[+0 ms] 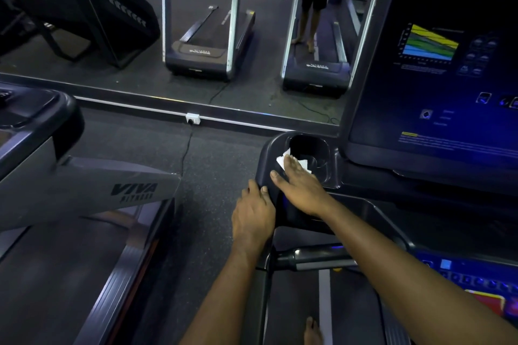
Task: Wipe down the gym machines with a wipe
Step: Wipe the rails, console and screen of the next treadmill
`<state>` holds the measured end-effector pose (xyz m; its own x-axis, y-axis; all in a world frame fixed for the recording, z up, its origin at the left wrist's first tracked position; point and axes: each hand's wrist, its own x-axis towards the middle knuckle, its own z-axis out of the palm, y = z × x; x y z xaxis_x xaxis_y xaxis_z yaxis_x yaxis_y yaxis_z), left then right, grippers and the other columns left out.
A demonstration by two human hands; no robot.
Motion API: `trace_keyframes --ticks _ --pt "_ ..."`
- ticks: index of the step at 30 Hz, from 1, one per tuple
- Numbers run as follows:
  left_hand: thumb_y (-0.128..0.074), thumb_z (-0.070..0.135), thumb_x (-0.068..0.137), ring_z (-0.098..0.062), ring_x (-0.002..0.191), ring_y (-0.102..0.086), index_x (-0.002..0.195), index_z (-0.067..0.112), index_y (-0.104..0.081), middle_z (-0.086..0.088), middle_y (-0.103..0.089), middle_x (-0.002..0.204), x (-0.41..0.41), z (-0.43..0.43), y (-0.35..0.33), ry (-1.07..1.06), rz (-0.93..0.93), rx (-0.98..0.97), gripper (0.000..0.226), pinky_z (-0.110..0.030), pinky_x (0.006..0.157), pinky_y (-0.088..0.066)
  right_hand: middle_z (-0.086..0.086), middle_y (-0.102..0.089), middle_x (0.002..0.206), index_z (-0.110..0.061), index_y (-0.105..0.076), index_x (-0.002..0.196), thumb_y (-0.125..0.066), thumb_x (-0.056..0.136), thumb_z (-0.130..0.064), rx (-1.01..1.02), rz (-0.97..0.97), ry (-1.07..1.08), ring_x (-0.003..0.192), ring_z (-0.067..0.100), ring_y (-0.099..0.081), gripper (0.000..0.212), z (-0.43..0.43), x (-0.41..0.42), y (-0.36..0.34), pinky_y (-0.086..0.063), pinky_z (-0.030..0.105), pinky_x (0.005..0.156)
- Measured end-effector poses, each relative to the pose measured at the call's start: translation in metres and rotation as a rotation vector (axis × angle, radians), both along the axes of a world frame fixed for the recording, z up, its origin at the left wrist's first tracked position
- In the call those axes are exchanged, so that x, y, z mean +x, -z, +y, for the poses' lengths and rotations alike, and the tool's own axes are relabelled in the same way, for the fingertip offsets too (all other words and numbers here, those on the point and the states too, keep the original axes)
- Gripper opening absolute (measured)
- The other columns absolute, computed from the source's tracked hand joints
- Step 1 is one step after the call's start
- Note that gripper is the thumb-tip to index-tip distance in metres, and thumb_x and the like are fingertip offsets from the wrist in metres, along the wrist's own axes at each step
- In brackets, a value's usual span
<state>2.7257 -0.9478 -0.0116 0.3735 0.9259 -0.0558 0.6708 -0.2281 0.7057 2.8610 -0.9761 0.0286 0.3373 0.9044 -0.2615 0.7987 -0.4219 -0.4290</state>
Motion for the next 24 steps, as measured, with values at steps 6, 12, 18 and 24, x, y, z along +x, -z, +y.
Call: trace_keyframes --ticks 6,12,18,24 --pt "-0.031 0.033 0.107 -0.032 0.096 -0.061 0.113 0.013 -0.046 -0.014 -0.064 0.110 -0.001 -0.003 -0.002 -0.010 -0.004 0.025 0.026 -0.042 0.077 -0.045 0.002 -0.006 0.169 -0.015 -0.007 0.162 -0.020 0.103 -0.062 -0.003 -0.102 -0.089 0.155 0.010 -0.002 0.076 -0.024 0.002 0.003 -0.009 0.036 0.127" --pt "-0.030 0.034 0.108 -0.030 0.090 -0.062 0.109 0.016 -0.045 -0.011 -0.064 0.105 -0.003 -0.005 -0.002 -0.017 0.007 0.052 0.024 -0.038 0.072 -0.040 0.012 -0.003 0.169 -0.005 -0.003 0.161 -0.002 0.099 -0.065 -0.244 -0.405 -0.026 0.157 0.021 -0.002 0.086 -0.039 0.032 -0.001 -0.001 0.038 0.127" --pt "-0.030 0.035 0.108 -0.032 0.090 -0.062 0.114 0.015 -0.045 -0.013 -0.065 0.104 -0.005 -0.006 -0.004 -0.032 0.039 0.066 0.026 -0.038 0.072 -0.039 0.020 -0.046 0.151 -0.003 -0.045 0.144 -0.008 0.101 -0.065 -0.204 -0.378 0.024 0.144 0.030 -0.036 0.084 0.004 0.044 -0.002 -0.013 0.042 0.124" --pt "-0.030 0.033 0.107 -0.030 0.086 -0.062 0.109 0.016 -0.045 -0.011 -0.066 0.099 0.001 -0.006 -0.004 -0.049 0.029 0.095 0.022 -0.042 0.073 -0.046 0.016 -0.048 0.150 -0.006 -0.042 0.147 -0.019 0.095 -0.077 -0.086 -0.135 0.139 0.139 0.034 -0.042 0.091 0.024 0.024 -0.001 -0.030 0.045 0.116"
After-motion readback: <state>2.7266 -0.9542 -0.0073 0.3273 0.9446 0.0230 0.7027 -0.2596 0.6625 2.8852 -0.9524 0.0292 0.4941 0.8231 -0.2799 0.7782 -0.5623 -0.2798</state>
